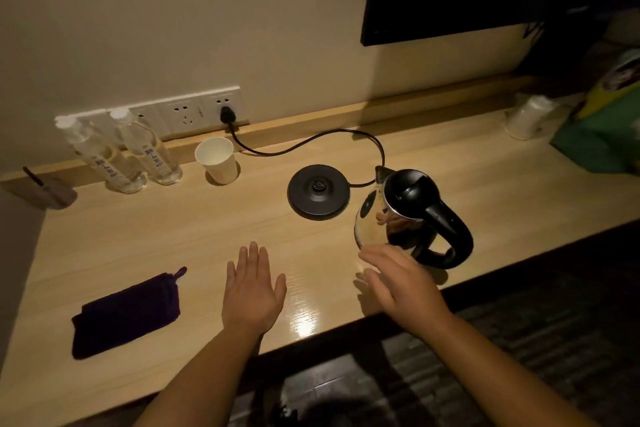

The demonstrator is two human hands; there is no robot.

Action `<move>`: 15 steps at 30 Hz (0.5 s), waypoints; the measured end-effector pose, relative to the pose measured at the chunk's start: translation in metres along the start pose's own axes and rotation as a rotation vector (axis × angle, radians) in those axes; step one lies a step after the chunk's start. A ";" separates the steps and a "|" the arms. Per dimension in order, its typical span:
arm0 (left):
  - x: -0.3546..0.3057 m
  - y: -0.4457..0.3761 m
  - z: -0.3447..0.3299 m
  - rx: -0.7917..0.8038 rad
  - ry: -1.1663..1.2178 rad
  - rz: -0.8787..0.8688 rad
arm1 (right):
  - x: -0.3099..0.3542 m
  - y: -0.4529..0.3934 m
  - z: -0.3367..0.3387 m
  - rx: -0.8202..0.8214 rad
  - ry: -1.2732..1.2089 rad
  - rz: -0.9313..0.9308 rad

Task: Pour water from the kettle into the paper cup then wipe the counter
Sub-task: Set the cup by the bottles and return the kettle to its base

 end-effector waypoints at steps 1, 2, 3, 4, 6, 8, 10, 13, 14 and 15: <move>0.000 0.000 -0.001 -0.005 -0.001 -0.003 | 0.000 0.001 0.013 -0.055 0.029 0.028; -0.001 0.000 -0.001 -0.007 -0.001 -0.004 | 0.000 0.003 0.027 -0.118 0.058 0.050; -0.002 0.001 -0.001 -0.006 -0.001 -0.005 | -0.001 0.003 0.042 -0.184 0.091 0.060; -0.003 0.001 -0.001 -0.005 -0.005 -0.006 | -0.003 0.004 0.056 -0.245 0.128 0.056; -0.003 0.002 -0.002 -0.008 -0.008 -0.005 | -0.011 0.005 0.080 -0.332 0.196 0.004; -0.003 0.001 -0.001 -0.016 0.000 -0.003 | -0.024 0.006 0.094 -0.336 0.184 -0.160; -0.003 0.001 -0.001 -0.025 0.000 -0.007 | -0.041 0.008 0.098 -0.269 0.080 -0.399; -0.005 0.002 -0.001 -0.029 -0.005 -0.013 | -0.058 0.012 0.091 -0.199 -0.132 -0.621; -0.006 0.002 -0.001 -0.030 -0.006 -0.013 | -0.062 0.014 0.087 -0.184 -0.209 -0.662; -0.006 0.001 -0.001 -0.031 -0.005 -0.013 | -0.065 0.016 0.082 -0.168 -0.267 -0.687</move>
Point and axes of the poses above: each hand's wrist, its own y-axis away from the middle knuckle, its own z-axis out of the back of the hand, x = y × z, the point moved 3 cm from there along -y, towards the middle knuckle, and after that the axes turned 9 degrees about z, right-handed, at the moved point
